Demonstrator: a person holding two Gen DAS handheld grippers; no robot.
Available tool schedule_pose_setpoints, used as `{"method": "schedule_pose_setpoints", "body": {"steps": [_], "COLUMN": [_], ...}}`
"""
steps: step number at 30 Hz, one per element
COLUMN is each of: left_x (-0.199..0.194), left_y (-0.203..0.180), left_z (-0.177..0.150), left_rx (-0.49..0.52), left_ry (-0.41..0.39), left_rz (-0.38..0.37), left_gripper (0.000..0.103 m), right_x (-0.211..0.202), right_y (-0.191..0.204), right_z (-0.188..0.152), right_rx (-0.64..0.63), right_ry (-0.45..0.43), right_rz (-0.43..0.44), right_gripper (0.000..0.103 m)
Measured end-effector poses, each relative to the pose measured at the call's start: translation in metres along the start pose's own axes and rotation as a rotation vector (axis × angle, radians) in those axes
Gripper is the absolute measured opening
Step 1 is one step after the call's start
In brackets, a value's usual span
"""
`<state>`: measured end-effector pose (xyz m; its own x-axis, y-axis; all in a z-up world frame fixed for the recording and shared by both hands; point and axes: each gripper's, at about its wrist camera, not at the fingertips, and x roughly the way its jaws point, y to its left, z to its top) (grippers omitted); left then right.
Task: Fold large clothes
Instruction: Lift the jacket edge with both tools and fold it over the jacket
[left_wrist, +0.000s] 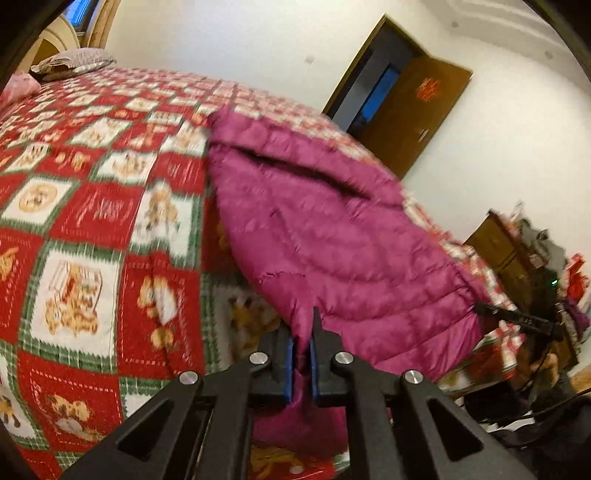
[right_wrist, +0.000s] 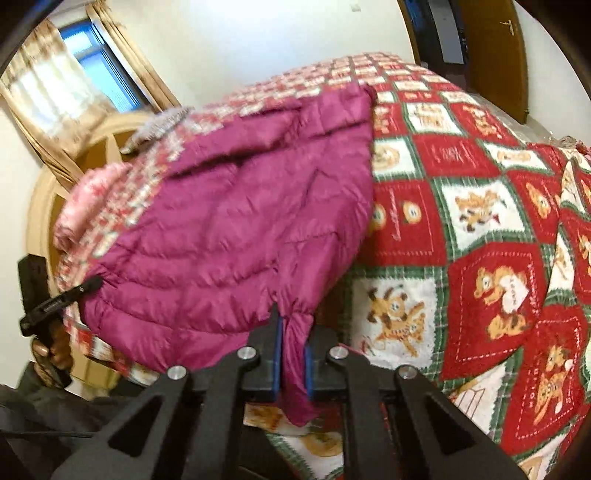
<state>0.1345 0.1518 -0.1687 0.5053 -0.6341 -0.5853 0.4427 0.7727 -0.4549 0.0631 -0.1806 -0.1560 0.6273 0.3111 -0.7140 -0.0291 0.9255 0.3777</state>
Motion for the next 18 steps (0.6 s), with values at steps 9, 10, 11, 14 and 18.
{"method": "schedule_pose_setpoints", "body": {"steps": [9,10,11,14,18], "left_x": [-0.052,-0.058,-0.065,-0.085,-0.107], "left_y": [-0.019,-0.020,-0.022,-0.031,-0.042], "left_z": [0.007,0.007,0.006,0.006,0.013], "left_rx": [0.086,0.091,0.097,0.132,0.165], "left_ry": [-0.133,-0.141,-0.149,-0.169,-0.194], "left_rz": [-0.148,-0.162,-0.175,-0.198,-0.211], "left_gripper": [0.005,0.005,0.005,0.005,0.005], "right_x": [-0.025,-0.030,-0.038,-0.060,-0.086], "right_y": [0.025,0.025,0.026,0.029,0.035], "right_z": [-0.001,-0.002,-0.003,-0.001,0.007], "right_rx": [-0.018,-0.017,-0.014,-0.010,0.001], "right_ry": [-0.052,-0.060,-0.071,-0.103,-0.153], "right_rz": [0.051,0.054,0.058,0.068,0.095], "right_gripper": [0.012,0.012,0.012,0.012,0.012]}}
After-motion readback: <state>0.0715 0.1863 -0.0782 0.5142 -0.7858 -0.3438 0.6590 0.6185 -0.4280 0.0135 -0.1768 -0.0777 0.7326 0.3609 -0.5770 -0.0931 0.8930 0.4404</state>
